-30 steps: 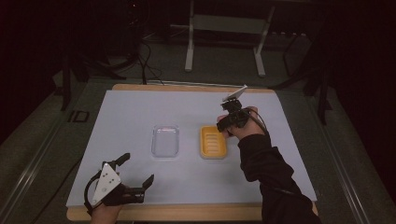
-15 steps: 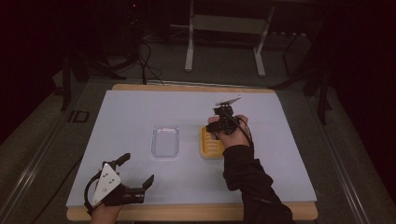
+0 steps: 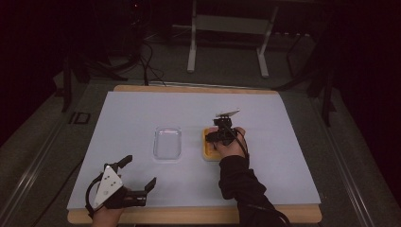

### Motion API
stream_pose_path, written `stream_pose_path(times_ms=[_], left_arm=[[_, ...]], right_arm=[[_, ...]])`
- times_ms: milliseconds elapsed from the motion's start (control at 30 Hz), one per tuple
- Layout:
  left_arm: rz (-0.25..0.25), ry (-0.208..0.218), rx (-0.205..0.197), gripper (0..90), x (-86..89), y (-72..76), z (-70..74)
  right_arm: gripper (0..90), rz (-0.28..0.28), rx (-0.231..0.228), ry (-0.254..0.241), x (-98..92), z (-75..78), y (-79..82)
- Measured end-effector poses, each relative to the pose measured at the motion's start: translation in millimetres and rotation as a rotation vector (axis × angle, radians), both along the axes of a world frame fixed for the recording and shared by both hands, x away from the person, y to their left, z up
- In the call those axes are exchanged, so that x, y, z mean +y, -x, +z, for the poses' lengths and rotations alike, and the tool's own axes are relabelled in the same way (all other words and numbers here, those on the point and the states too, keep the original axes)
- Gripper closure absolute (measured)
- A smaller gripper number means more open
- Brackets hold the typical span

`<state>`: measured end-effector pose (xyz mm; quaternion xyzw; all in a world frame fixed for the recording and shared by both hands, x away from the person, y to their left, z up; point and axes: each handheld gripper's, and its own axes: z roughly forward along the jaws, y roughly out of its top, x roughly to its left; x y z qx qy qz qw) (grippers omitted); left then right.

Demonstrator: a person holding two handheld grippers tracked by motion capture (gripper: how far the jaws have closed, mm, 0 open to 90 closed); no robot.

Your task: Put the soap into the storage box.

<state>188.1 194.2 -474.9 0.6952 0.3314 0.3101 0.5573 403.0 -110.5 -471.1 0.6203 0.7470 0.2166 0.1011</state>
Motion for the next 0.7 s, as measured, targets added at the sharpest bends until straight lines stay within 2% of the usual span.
stream_pose_path(times_ms=[200,367,700], left_arm=[[-0.002,0.004,-0.002,0.3,0.3,0.4,0.3],[-0.003,0.003,-0.002,0.3,0.4,0.5,0.4],[-0.003,0.008,-0.001,0.3,0.0,-0.2,0.2]], right_arm=[[37.3,-0.036,0.009,-0.011,2.8,-13.3,-0.3],[37.2,-0.047,0.01,0.002,3.9,-21.3,0.0],[35.3,-0.051,0.025,0.001,4.5,-23.6,-1.2]])
